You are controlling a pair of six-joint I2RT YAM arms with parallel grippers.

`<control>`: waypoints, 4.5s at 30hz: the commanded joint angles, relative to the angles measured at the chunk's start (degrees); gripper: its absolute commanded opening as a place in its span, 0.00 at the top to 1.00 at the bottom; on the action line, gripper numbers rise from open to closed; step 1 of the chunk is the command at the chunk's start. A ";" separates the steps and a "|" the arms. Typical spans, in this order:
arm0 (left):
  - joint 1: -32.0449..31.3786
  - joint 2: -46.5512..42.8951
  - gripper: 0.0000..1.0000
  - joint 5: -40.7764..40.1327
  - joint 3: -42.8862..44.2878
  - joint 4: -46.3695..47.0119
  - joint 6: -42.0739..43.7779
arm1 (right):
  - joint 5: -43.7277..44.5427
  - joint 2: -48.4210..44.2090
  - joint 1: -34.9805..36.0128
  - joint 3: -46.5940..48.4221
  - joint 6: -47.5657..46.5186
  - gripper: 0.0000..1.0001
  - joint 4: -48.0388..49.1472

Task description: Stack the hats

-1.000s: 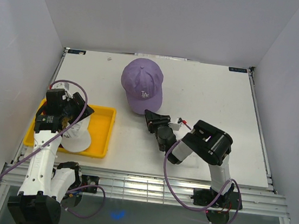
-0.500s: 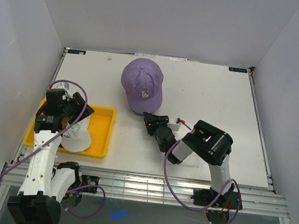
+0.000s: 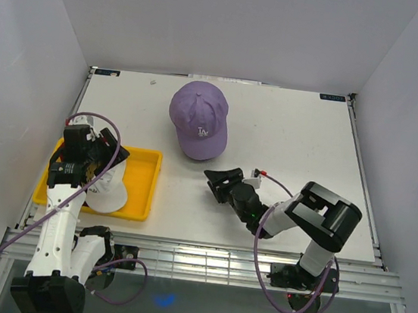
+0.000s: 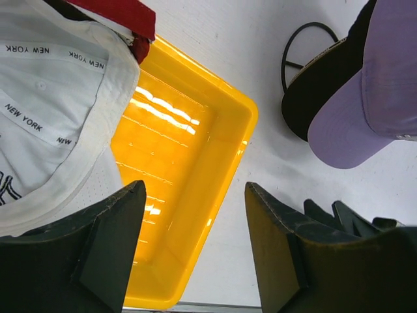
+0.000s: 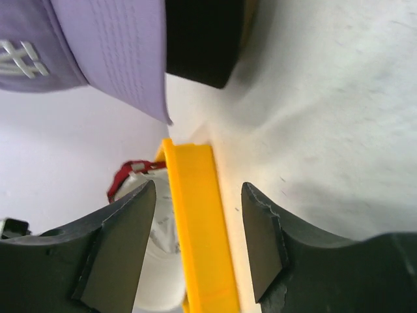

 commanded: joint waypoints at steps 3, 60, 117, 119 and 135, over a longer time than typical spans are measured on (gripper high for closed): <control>-0.08 -0.90 0.27 -4.19 -0.07 -0.59 -1.42 | -7.54 -7.13 0.05 -4.47 -9.50 0.38 -5.13; -0.17 16.67 0.37 -38.40 7.76 -23.36 -23.31 | -58.09 -12.86 -8.92 20.93 -57.17 0.38 -40.49; -0.08 3.23 1.00 -17.91 15.14 -25.47 -10.13 | -22.50 14.38 22.11 80.78 -82.04 0.38 -68.79; -0.17 2.70 1.00 -17.30 14.79 -25.46 -10.48 | -21.18 15.78 22.72 82.19 -82.57 0.38 -70.10; -0.17 1.82 1.00 -14.05 16.54 -26.17 -9.95 | -13.36 18.69 23.07 82.73 -86.00 0.48 -70.90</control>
